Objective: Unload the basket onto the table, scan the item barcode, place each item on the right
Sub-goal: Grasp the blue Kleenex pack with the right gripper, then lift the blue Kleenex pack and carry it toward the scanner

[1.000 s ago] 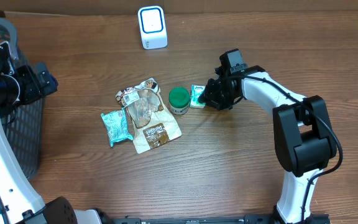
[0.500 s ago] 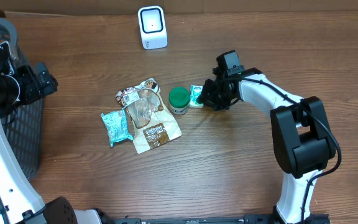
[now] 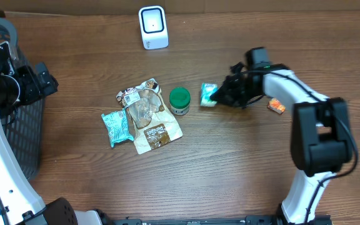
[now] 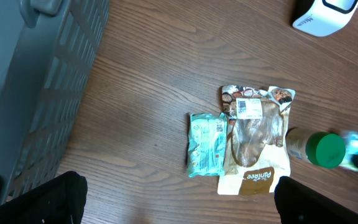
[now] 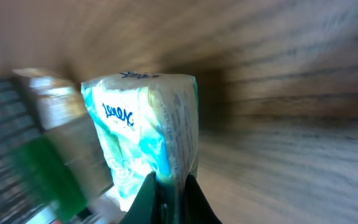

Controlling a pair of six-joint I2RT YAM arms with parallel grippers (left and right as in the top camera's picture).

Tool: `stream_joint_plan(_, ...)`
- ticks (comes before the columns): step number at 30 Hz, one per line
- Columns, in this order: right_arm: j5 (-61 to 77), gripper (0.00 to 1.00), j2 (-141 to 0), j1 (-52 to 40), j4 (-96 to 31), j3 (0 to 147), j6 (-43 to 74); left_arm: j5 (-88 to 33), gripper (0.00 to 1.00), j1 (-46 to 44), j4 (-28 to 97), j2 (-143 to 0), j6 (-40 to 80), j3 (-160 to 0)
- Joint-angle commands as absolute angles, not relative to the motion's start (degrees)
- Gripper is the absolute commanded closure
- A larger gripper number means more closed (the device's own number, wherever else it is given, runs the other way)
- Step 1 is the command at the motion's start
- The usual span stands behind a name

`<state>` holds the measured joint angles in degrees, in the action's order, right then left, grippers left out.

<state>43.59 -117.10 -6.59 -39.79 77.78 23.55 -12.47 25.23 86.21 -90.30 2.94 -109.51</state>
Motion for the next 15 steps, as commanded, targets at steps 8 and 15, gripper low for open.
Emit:
stream_joint_plan(8, 77.21, 0.96, -107.39, -2.28, -33.98, 78.08, 17.28, -13.34, 0.0, 25.19, 86.37, -90.78, 2.11, -110.72)
stream_joint_plan(15, 85.14, 0.96, -107.39, -3.62, -23.49, 78.08, 28.99, -13.32, 0.0, 25.19, 86.37, -90.78, 2.11, -110.72)
